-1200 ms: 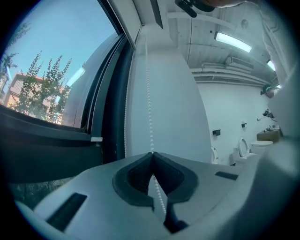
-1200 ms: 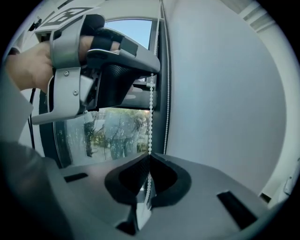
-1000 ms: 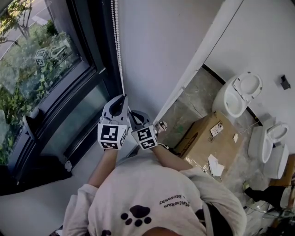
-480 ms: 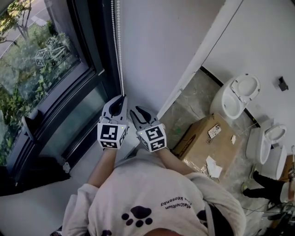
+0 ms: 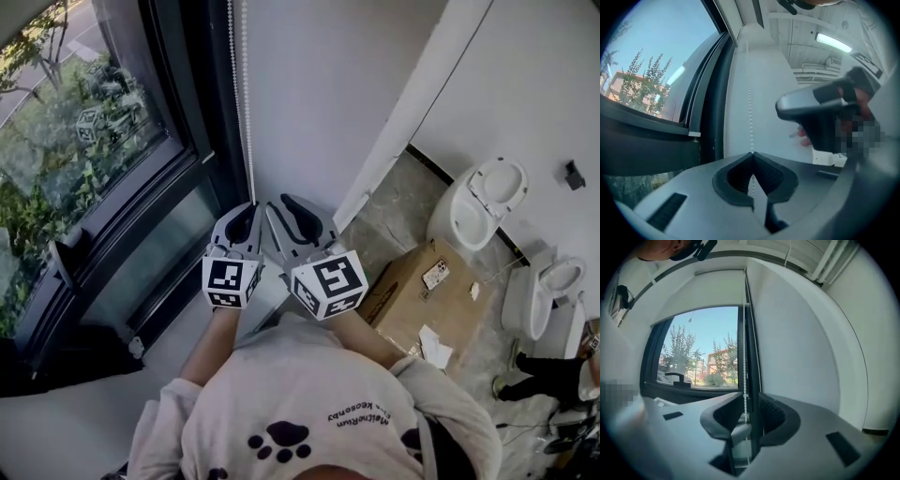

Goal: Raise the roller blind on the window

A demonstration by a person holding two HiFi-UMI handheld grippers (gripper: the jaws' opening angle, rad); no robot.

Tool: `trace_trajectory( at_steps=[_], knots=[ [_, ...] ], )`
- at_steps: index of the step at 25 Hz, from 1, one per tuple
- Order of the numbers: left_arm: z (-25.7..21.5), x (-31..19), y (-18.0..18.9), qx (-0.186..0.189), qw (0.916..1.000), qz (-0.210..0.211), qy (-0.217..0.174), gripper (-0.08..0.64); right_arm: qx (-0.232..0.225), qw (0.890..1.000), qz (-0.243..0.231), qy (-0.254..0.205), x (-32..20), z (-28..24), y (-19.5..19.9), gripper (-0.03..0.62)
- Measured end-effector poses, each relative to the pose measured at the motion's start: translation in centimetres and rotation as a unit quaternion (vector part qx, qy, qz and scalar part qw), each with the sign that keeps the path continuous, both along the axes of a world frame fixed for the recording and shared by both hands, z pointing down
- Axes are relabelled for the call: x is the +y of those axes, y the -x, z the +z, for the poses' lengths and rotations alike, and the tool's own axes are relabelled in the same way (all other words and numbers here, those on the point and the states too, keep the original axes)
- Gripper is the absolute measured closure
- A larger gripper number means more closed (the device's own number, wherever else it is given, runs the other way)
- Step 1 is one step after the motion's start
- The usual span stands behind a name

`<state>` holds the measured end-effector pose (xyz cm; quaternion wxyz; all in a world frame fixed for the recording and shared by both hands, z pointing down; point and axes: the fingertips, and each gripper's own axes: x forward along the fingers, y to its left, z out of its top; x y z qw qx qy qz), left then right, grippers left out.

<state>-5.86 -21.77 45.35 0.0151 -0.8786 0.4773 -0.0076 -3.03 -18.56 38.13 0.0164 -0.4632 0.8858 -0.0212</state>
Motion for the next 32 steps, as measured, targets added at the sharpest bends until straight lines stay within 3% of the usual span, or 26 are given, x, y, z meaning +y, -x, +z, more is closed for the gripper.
trace_trajectory(
  at_steps=[12, 17, 20, 25, 32],
  knots=[
    [0.1, 0.3, -0.5, -0.001, 1.0, 0.004, -0.001, 0.552, 0.018, 0.999, -0.028, -0.036, -3.1, -7.5, 2.9, 0.497],
    [0.3, 0.2, -0.6, -0.002, 1.0, 0.003, 0.003, 0.552, 0.027, 0.998, -0.032, -0.04, -3.8, -9.2, 3.6, 0.536],
    [0.4, 0.2, -0.8, 0.0, 1.0, 0.001, 0.004, 0.552, 0.033, 0.998, -0.029, -0.039, -3.9, -9.3, 3.5, 0.579],
    [0.5, 0.0, -1.2, -0.001, 1.0, -0.003, 0.002, 0.552, 0.021, 0.999, -0.029, -0.041, -4.1, -9.1, 3.0, 0.581],
    [4.3, 0.2, -1.0, -0.012, 0.9993, -0.019, 0.03, 0.552, 0.047, 0.998, -0.03, -0.03, -4.1, -5.3, 3.1, 0.581]
  ],
)
